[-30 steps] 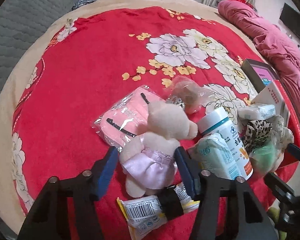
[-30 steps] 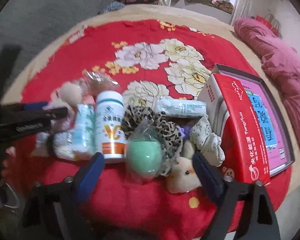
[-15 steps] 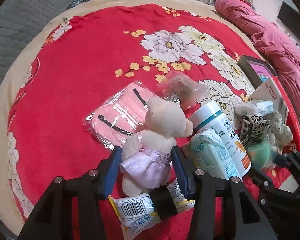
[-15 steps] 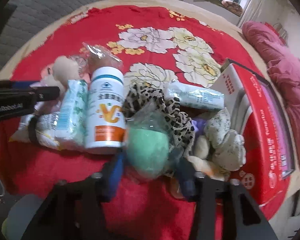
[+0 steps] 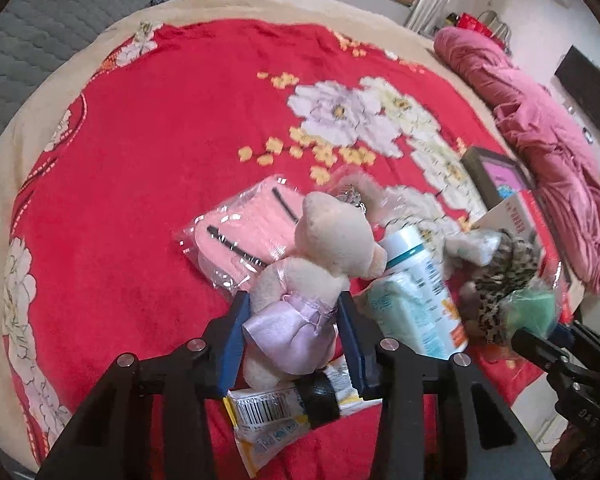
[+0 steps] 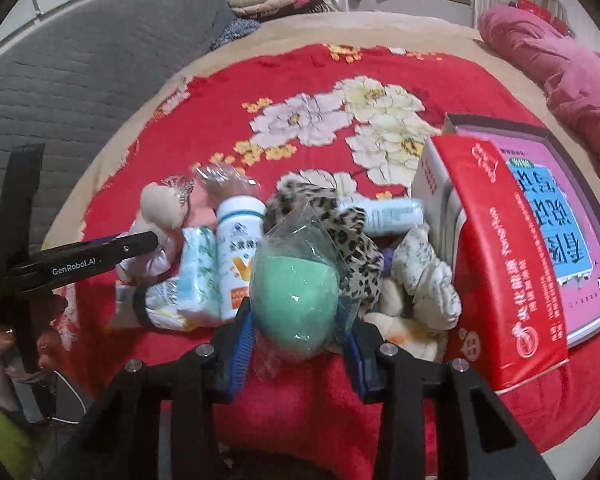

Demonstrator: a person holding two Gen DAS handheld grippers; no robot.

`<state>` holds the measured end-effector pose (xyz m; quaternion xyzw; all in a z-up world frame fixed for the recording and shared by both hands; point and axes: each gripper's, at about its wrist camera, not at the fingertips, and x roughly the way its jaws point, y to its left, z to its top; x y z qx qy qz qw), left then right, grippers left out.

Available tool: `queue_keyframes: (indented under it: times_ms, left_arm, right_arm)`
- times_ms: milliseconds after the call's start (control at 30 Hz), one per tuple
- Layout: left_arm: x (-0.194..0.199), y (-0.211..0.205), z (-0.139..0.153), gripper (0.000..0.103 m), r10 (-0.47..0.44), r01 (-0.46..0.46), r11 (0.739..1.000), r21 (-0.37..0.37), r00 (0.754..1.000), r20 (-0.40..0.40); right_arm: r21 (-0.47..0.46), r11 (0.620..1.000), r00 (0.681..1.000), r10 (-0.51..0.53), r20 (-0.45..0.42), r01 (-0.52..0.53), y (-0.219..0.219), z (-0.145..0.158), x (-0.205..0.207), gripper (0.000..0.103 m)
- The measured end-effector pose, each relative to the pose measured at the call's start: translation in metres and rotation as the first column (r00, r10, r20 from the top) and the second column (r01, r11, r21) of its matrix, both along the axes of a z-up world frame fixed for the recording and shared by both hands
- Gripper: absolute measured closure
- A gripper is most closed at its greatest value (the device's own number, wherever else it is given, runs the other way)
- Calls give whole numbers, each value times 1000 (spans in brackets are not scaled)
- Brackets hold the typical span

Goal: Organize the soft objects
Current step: 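Carry the teddy bear with the left tool while the right carries the sponge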

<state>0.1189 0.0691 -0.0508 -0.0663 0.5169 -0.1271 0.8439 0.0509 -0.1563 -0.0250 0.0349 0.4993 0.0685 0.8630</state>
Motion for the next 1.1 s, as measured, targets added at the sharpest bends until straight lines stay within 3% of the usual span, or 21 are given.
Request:
queue_keyframes:
  times_ms: [233, 467, 600, 733, 1100]
  left_arm:
    - [-9, -1, 40, 59, 6, -5, 1000, -22, 997, 75]
    - [-16, -14, 65, 59, -29, 34, 999, -33, 992, 121]
    - [-18, -20, 65, 59, -38, 44, 998, -45, 992, 119]
    - [-20, -23, 60, 59, -53, 59, 997, -57, 993, 109]
    - [-24, -31, 42, 59, -83, 88, 994, -66, 994, 76]
  right_arm:
    - [18, 1000, 1000, 13, 25, -14, -2, 14, -2, 62]
    - [65, 997, 999, 36, 3, -36, -5, 9, -3, 62]
    - [112, 993, 997, 36, -64, -28, -8, -16, 5, 62]
    - [91, 995, 995, 43, -85, -35, -5, -29, 5, 62]
    - [-39, 999, 999, 34, -30, -35, 1, -23, 3, 61]
